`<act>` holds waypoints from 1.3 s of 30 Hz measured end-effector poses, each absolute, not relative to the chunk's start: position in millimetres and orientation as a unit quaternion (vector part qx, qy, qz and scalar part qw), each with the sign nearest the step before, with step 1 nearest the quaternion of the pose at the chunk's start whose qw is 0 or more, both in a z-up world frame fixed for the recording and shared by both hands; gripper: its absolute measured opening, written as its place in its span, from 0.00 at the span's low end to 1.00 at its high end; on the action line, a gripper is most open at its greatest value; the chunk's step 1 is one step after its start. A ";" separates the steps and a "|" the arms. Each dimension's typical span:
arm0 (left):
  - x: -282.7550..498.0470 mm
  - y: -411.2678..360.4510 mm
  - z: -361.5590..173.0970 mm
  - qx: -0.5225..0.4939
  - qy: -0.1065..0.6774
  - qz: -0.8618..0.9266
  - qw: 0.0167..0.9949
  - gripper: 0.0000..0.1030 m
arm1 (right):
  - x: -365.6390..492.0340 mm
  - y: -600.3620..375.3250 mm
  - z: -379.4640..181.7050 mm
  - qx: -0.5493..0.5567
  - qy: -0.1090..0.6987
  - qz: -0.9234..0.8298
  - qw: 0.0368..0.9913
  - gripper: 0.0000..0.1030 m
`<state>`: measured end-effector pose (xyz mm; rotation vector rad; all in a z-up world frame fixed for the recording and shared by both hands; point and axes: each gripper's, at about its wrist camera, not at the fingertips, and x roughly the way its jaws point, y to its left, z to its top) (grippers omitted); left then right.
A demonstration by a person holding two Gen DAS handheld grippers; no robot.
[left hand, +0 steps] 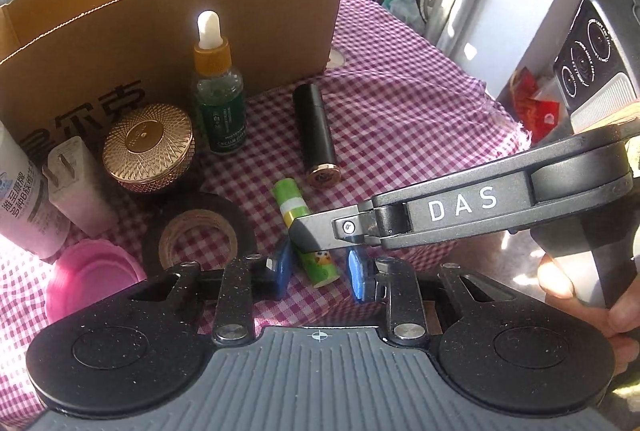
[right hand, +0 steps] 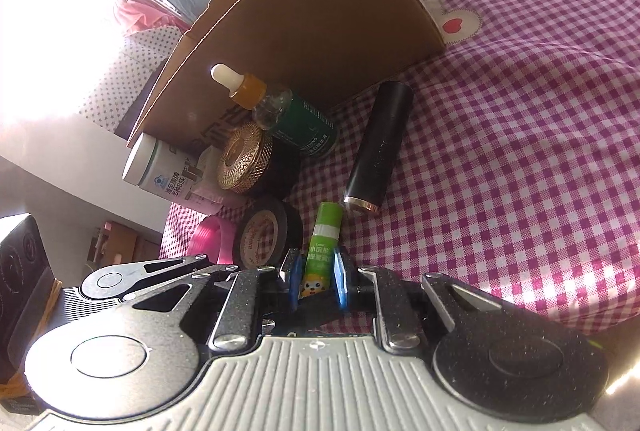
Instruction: Organize rigid objects
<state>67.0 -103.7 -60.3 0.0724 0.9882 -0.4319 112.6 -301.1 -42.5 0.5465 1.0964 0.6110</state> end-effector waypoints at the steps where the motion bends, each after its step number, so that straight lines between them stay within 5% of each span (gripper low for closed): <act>1: 66.9 -102.6 -60.1 0.032 0.471 -0.205 0.858 0.27 | 108.9 -298.9 -43.1 0.255 0.505 0.281 0.775 0.19; 20: 50.1 -85.1 -26.5 0.016 0.428 -0.202 0.881 0.27 | 100.9 -282.2 -3.8 0.248 0.462 0.290 0.800 0.20; 39: 71.2 -32.5 66.0 -0.010 0.330 -0.166 0.929 0.27 | 154.8 -223.2 108.2 0.197 0.363 0.372 0.832 0.19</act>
